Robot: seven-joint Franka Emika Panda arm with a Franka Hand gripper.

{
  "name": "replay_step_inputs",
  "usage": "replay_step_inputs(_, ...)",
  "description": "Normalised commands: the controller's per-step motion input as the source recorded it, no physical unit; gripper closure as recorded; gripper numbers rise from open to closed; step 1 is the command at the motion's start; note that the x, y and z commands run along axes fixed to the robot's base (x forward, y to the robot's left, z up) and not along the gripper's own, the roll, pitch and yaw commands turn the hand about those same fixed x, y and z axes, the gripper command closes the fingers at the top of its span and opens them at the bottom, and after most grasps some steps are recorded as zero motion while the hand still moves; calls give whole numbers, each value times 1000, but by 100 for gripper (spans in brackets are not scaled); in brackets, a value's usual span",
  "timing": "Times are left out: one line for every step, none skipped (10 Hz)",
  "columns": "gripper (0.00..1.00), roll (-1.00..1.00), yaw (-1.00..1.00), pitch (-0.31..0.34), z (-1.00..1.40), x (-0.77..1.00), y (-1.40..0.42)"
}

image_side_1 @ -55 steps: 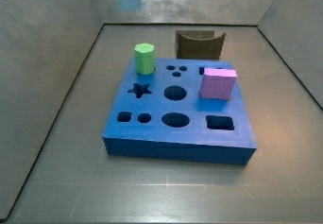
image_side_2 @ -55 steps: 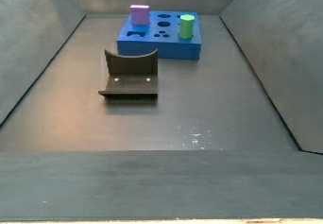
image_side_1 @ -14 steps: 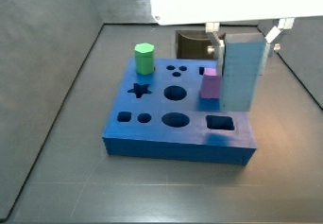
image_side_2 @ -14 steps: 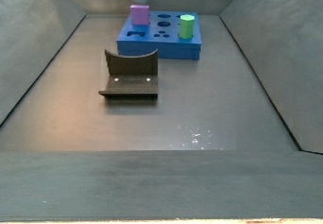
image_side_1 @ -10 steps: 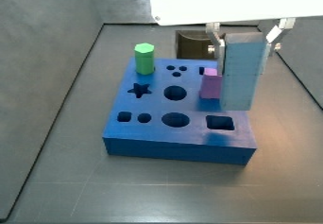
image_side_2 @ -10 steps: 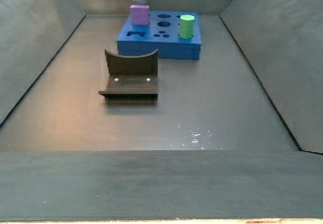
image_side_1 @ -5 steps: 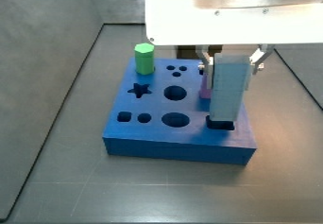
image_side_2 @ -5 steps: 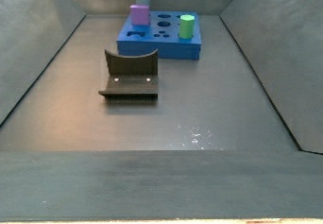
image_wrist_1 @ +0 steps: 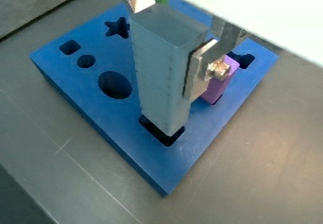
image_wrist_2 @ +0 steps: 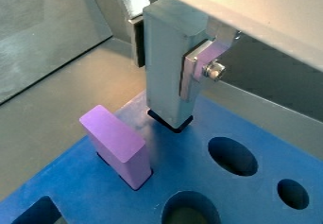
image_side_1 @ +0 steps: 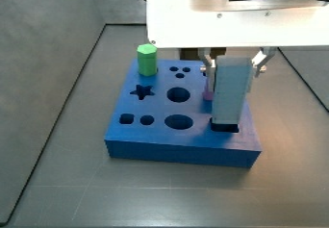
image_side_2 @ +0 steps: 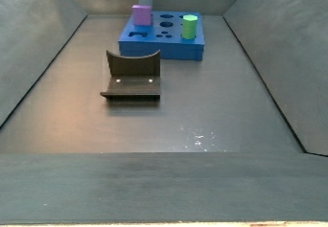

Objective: Pick up the rectangle object. Move up. Move to above the board. Insert the rectangle object.
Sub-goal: Insert the rectangle object.

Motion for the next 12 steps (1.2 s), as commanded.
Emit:
replay_step_inputs(100, 120, 297, -37, -137, 0, -437)
replay_step_inputs(100, 89, 317, -57, -94, 0, -357)
replay_step_inputs(100, 0, 11, 0, -9, 3, 0)
replay_step_inputs(100, -160, 451, 0, -160, 151, 89)
replay_step_inputs(100, -194, 446, 0, -80, 51, 63)
replay_step_inputs(100, -23, 0, 0, 0, 43, 17)
replay_step_inputs(100, -111, 0, 197, 0, 429, 146)
replay_step_inputs(100, -49, 0, 111, 0, 154, 74)
replay_step_inputs(100, 0, 0, 0, -29, 0, 0)
replay_step_inputs(100, 51, 0, 0, -206, 23, 0)
replay_step_inputs(100, 131, 0, 0, -491, 14, 0)
replay_step_inputs(100, 154, 0, -26, -534, 0, 11)
